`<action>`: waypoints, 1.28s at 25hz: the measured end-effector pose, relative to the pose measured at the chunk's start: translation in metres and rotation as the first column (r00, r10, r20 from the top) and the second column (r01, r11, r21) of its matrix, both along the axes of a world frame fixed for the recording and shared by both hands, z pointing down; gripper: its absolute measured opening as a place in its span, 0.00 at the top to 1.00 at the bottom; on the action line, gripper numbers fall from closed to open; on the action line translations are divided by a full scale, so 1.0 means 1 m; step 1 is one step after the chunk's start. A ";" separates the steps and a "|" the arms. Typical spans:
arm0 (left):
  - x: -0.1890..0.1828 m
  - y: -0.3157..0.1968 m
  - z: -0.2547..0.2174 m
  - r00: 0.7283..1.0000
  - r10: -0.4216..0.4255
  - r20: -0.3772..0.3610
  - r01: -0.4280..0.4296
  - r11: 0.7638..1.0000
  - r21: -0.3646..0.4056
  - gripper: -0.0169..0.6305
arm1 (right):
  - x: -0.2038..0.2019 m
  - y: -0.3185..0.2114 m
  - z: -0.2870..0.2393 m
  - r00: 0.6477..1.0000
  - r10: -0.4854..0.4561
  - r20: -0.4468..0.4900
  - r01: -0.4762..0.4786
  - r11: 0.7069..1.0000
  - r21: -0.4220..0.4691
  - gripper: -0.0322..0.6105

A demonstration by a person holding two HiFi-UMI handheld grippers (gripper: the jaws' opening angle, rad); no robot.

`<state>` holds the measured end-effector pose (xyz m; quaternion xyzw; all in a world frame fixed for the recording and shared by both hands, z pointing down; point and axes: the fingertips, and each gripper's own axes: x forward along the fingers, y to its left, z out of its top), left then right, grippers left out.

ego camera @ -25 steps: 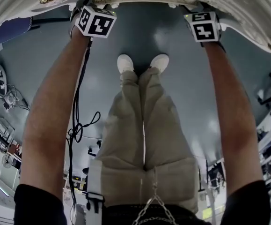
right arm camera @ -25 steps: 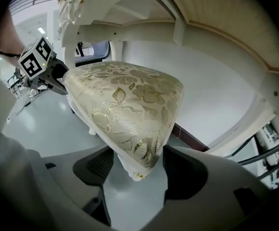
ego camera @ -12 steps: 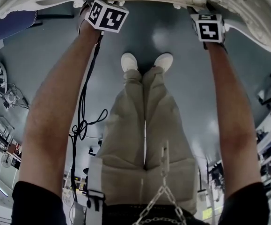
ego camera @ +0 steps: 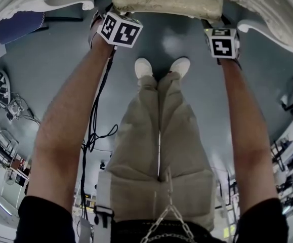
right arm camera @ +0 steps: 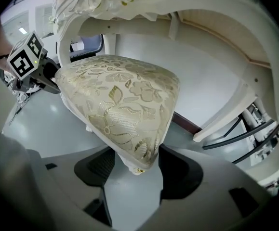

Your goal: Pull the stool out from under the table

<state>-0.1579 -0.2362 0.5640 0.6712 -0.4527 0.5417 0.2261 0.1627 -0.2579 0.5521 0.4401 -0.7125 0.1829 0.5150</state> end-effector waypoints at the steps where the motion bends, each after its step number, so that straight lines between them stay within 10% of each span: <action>1: 0.000 0.005 0.000 1.000 0.001 0.000 -0.001 1.000 -0.002 0.56 | -0.001 0.005 -0.001 1.000 0.001 0.000 -0.001 1.000 -0.008 0.51; 32: 0.002 0.196 0.002 1.000 0.031 -0.001 -0.031 0.988 -0.152 0.56 | 0.004 0.197 0.006 0.999 -0.004 -0.049 -0.006 0.979 -0.205 0.51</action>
